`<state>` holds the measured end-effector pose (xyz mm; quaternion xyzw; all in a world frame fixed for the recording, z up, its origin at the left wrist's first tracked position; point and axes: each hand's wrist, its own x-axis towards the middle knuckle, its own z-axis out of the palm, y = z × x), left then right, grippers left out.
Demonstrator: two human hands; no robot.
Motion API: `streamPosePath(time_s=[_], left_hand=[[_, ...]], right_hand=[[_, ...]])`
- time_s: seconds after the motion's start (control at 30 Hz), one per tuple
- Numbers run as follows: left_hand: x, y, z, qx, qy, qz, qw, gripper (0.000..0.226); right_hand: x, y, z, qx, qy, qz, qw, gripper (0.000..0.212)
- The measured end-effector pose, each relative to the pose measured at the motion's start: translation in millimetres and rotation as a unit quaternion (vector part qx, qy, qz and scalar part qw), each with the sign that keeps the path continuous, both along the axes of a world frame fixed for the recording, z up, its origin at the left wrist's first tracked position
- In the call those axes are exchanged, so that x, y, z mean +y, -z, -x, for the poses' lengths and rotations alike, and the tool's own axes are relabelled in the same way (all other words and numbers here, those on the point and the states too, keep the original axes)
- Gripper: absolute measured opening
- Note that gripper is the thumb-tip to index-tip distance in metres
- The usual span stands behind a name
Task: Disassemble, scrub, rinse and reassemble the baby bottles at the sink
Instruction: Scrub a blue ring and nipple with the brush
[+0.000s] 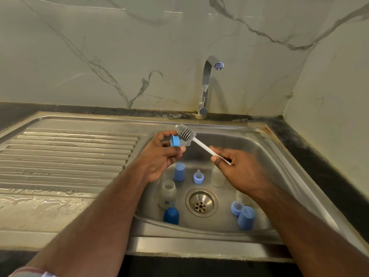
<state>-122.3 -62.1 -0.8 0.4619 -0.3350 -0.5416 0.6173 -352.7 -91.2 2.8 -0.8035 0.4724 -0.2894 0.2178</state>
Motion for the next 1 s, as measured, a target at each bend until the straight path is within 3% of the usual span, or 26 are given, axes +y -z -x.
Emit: streamPosePath(time_s=[0.1, 0.23, 0.33, 0.57, 0.83, 1.0], left_hand=[[-3, 2, -2, 0.02, -0.012, 0.002, 1.0, 0.037], [-2, 4, -5, 0.017, 0.018, 0.009, 1.0, 0.053], [1, 1, -5, -0.006, 0.03, 0.016, 0.999, 0.052], [0, 0, -9, 0.035, 0.034, 0.026, 0.998, 0.052], [0, 0, -6, -0.039, 0.025, 0.009, 0.999, 0.06], [1, 2, -3, -0.058, 0.042, -0.001, 0.997, 0.064]], right_hand=[[3, -2, -1, 0.001, -0.009, -0.001, 1.0, 0.038], [6, -3, -4, 0.025, -0.031, 0.0, 0.999, 0.037], [-3, -2, 0, 0.049, 0.006, -0.005, 0.999, 0.039], [-3, 0, 3, 0.03, 0.009, -0.008, 0.999, 0.039], [4, -2, -2, 0.033, -0.016, 0.008, 0.999, 0.038], [-3, -3, -2, 0.05, 0.016, 0.008, 0.999, 0.04]])
